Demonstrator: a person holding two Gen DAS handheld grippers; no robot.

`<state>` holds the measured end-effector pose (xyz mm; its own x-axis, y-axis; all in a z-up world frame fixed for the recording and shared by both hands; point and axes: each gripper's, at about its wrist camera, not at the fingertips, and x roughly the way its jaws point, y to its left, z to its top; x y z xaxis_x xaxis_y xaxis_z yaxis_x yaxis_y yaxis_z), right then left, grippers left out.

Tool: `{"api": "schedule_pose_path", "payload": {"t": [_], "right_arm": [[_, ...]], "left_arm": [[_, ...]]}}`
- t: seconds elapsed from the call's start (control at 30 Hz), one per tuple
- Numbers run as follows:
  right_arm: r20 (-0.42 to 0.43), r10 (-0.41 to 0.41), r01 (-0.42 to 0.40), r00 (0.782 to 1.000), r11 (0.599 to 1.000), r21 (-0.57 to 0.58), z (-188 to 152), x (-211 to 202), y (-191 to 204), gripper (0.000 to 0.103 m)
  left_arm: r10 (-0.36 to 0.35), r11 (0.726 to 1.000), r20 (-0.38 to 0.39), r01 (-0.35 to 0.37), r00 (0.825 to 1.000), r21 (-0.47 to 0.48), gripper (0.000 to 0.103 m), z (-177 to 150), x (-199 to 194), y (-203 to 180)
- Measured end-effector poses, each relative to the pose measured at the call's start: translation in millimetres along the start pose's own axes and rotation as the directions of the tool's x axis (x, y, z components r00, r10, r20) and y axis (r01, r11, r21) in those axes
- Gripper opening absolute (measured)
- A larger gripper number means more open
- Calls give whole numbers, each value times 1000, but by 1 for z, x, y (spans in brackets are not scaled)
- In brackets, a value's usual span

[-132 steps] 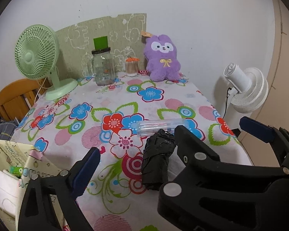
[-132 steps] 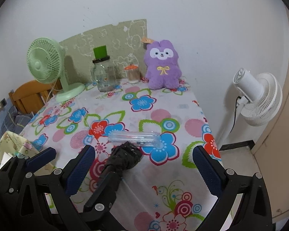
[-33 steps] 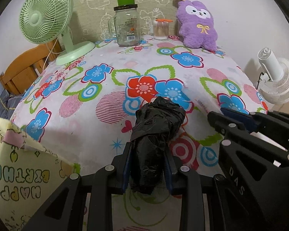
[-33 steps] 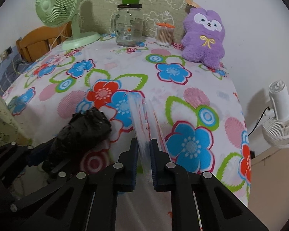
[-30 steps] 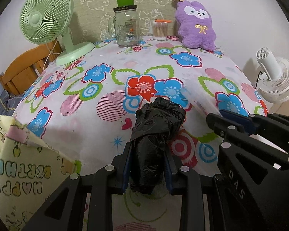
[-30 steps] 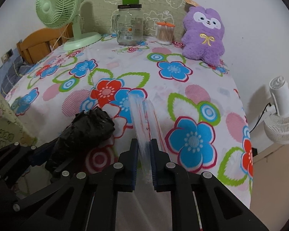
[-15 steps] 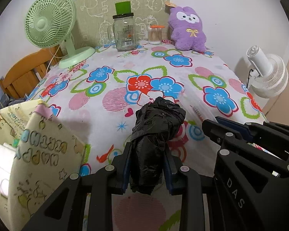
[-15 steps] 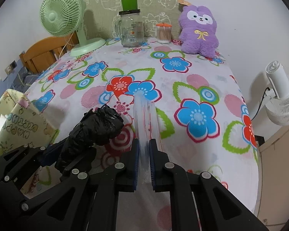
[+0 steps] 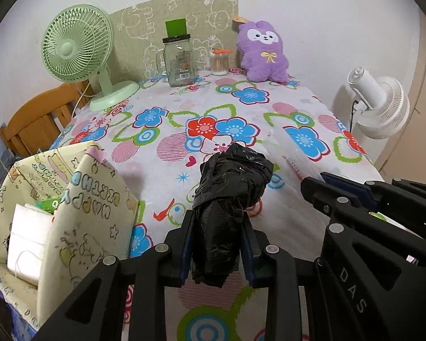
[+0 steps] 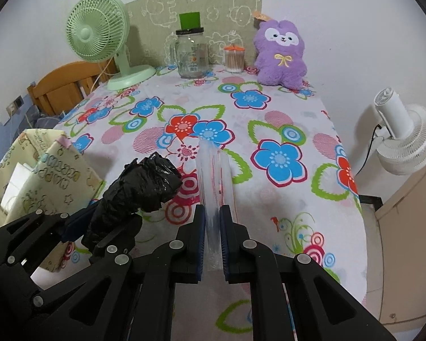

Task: Organize soft objects
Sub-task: 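Carry the umbrella and plastic tube over the yellow fabric box with both tools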

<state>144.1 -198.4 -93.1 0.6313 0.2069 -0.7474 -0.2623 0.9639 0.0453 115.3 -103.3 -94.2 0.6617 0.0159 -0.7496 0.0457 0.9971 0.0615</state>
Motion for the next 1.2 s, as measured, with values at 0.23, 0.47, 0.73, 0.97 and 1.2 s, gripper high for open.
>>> {"api": "schedule_pose_path", "payload": {"t": [0.23,0.47,0.73,0.97,1.2], "right_arm": [[30,-7,7,1000,1000,1,-7,-22,6,12],[61,-30,28,998,999,19,-14,-49,13,12],[104,-52,47,993,998,50,-20,-80,18,12],[156,-70,62,985,997,56,-22,-106,24,12],[196,-71,59,978,996,67,-19,-126,30,12]], "left_arm": [[-20,1000,10,20,1000,17,29,-6,-19,0],[-50,998,38,49,998,27,29,-10,-44,1],[-70,997,84,66,994,48,29,-12,-72,1],[-87,995,124,80,988,60,29,-10,-94,4],[-89,995,157,80,983,62,29,-6,-112,11]]}}
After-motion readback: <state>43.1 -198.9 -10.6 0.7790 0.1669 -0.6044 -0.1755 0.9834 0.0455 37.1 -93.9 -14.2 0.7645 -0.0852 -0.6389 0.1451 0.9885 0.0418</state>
